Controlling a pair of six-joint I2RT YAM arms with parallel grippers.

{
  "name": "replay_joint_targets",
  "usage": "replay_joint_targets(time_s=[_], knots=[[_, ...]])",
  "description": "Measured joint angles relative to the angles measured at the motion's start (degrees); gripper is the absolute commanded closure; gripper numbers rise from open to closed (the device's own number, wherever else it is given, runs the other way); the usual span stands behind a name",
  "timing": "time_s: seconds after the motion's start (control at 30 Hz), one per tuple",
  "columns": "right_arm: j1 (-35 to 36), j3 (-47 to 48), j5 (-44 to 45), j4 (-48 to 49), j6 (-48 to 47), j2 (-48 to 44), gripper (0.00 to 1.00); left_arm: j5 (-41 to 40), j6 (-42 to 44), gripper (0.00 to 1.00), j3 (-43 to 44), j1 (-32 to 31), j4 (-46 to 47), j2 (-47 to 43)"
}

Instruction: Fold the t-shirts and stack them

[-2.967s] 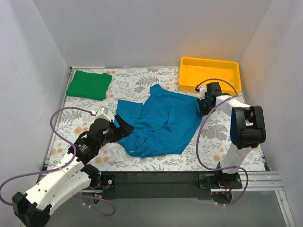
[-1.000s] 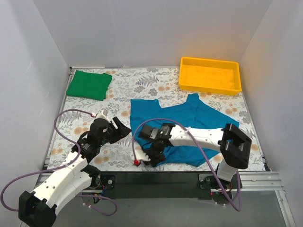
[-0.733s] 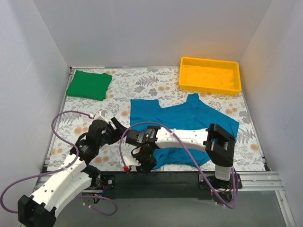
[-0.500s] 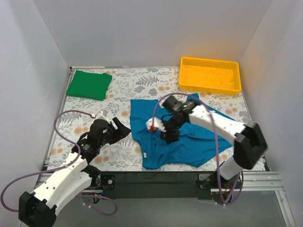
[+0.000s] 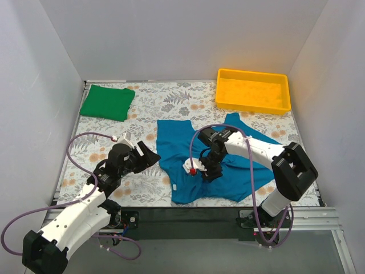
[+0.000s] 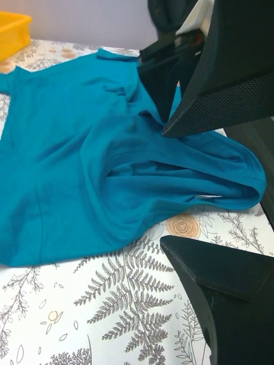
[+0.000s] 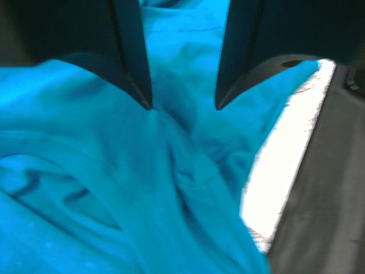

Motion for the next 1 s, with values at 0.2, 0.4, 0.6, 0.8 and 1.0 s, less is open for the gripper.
replay_joint_targets(time_s=[0.2,0.4,0.6,0.8,1.0], knots=[[0.0,0.9,2.8,3.7,1.8,2.5,0.84,0.0,0.0,0.31,0.0,0.0,-0.2,-2.6],[2.2,-3.2,4.2,5.3,3.5,-2.5,0.92,0.0,0.0,0.31,0.0,0.0,-0.3,-1.9],[3.2,-4.0,4.4,5.6,5.3,-5.1,0.38,0.2,0.0,0.31,-0.4,0.0,-0.1,-1.8],[3.2,-2.6,5.9,6.6,6.1,-2.1,0.36,0.3,0.0,0.31,-0.6,0.0,-0.1,-1.8],[3.2,-1.7,8.3,8.5,6.8,3.7,0.98,0.3,0.0,0.32,-0.6,0.0,-0.1,-1.9]])
